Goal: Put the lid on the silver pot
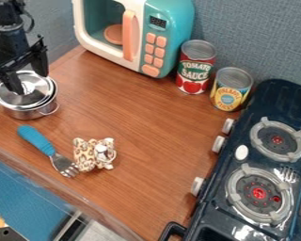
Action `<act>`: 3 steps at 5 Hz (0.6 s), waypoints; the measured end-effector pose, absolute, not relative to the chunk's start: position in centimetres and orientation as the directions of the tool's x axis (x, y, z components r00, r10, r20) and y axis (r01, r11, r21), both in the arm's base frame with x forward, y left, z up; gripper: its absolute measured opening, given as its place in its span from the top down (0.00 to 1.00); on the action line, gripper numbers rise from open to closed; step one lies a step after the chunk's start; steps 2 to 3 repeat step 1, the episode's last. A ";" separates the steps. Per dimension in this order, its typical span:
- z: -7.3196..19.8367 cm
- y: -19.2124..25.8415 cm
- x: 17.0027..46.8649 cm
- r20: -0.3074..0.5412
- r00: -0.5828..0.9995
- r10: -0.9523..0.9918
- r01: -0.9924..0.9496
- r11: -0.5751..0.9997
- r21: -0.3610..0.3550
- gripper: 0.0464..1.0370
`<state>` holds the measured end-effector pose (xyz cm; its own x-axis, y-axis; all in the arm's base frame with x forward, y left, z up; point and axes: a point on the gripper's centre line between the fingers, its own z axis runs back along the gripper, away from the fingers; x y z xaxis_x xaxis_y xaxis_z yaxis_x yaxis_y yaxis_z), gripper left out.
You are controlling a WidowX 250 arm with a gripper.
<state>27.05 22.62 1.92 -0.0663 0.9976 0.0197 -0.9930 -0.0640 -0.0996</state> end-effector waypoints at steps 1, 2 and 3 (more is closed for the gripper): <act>4.2 22.4 27.2 0.004 -0.065 0.998 -0.987 -0.064 -0.148 0.03; 4.2 22.4 27.2 0.004 -0.065 0.998 -0.987 -0.064 -0.148 0.03; 4.2 22.4 27.2 0.004 -0.065 0.998 -0.987 -0.064 -0.148 0.03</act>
